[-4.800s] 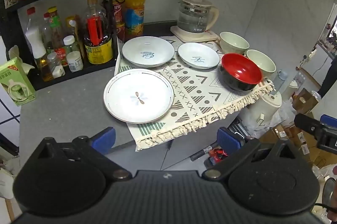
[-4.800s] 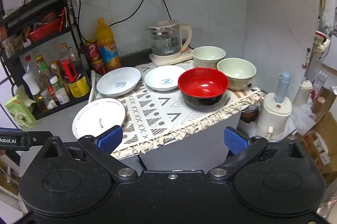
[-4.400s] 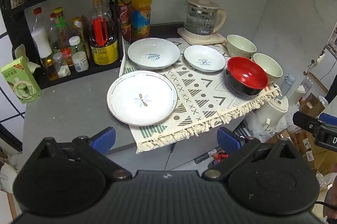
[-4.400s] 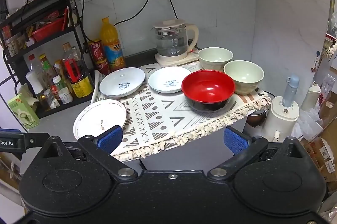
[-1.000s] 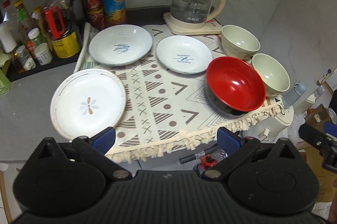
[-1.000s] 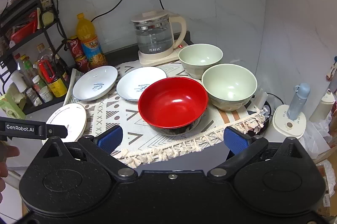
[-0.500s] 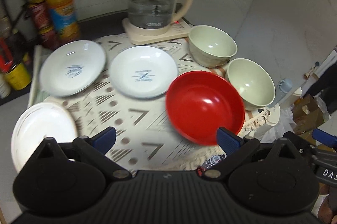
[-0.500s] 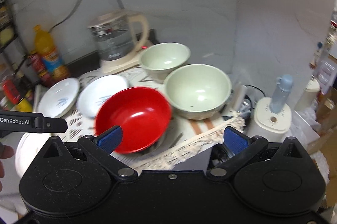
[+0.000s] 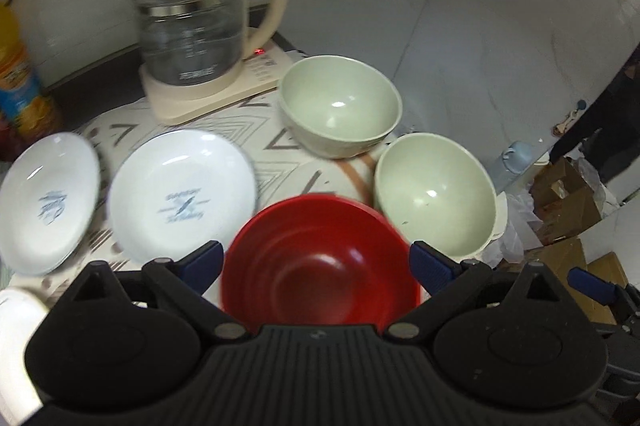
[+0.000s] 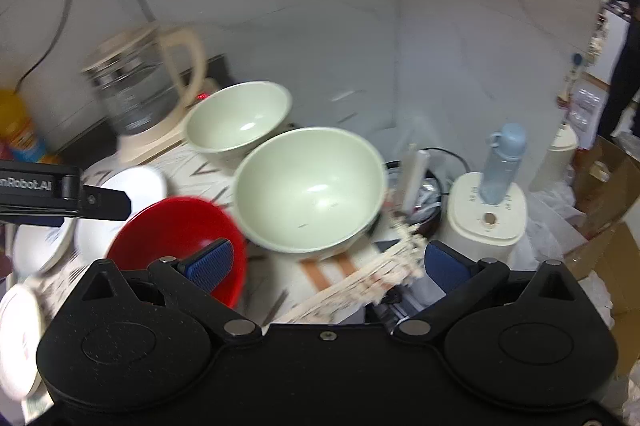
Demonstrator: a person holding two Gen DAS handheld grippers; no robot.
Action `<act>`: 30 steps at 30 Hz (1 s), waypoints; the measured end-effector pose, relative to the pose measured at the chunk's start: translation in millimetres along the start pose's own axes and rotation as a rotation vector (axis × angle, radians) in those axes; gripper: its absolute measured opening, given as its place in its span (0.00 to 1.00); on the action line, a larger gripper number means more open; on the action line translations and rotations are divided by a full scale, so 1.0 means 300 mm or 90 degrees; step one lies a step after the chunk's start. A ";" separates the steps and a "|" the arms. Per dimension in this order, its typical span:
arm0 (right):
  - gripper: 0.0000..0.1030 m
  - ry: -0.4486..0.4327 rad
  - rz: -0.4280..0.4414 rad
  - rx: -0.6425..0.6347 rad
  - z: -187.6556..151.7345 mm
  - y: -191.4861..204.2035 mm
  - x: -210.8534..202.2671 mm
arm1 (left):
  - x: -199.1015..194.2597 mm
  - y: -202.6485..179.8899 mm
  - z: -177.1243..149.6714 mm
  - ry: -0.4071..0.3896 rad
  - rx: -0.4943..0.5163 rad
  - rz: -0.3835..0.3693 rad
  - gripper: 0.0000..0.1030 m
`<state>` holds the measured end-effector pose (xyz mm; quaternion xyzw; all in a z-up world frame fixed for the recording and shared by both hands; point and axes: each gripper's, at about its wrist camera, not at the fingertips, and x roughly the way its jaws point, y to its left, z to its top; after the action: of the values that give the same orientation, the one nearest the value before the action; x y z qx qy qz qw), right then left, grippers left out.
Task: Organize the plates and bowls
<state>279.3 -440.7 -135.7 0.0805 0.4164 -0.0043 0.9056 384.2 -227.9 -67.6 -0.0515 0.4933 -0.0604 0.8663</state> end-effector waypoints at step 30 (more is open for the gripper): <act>0.43 0.113 0.005 0.165 0.062 -0.136 0.422 | 0.562 -0.145 0.212 0.147 0.041 -0.065 0.19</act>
<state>373.1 -476.2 -225.1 0.1986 0.4902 -0.0475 0.8473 522.0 -295.2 -171.9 -0.0415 0.5841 -0.1257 0.8008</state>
